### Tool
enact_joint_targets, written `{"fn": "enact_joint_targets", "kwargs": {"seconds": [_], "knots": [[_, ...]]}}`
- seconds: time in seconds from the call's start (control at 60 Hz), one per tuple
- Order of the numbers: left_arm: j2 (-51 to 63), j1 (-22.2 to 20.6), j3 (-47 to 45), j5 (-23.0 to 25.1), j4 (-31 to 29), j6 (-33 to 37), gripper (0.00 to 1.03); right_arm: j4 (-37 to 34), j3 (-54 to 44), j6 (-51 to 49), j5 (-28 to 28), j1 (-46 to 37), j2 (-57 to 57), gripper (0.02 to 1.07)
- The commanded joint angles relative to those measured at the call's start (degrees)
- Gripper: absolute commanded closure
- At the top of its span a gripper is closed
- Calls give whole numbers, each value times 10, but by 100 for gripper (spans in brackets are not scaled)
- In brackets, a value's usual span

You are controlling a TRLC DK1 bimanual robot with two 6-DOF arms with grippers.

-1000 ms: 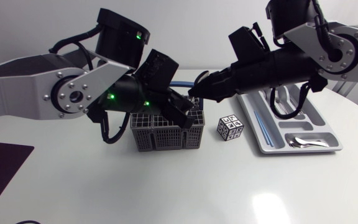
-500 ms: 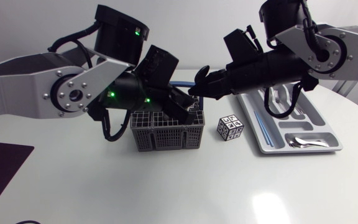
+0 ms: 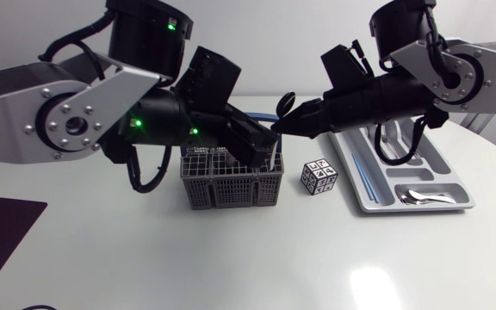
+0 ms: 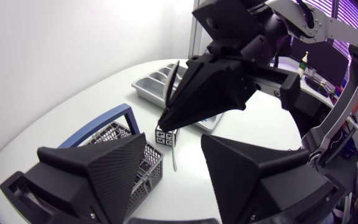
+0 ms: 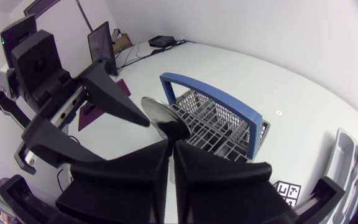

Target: Transfer all utensils from the basket to the drawer tray.

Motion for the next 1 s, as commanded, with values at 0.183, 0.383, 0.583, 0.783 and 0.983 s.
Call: {"fn": "enact_joint_targets", "kwargs": {"seconds": [0.183, 0.383, 0.583, 0.783, 0.983], "knots": [[10, 48, 46, -24, -74, 49, 29, -130, -19, -214, -10, -90, -25, 101], [39, 67, 58, -56, -105, 71, 29, -244, -4, -443, 4, -202, -22, 101], [52, 75, 50, -70, -113, 75, 29, -242, -19, -629, 80, -281, 11, 101], [51, 75, 36, -77, -121, 80, 29, -193, -29, -793, 142, -354, 65, 101], [38, 79, 19, -80, -124, 86, 29, -110, -49, -913, 200, -407, 122, 101]]}}
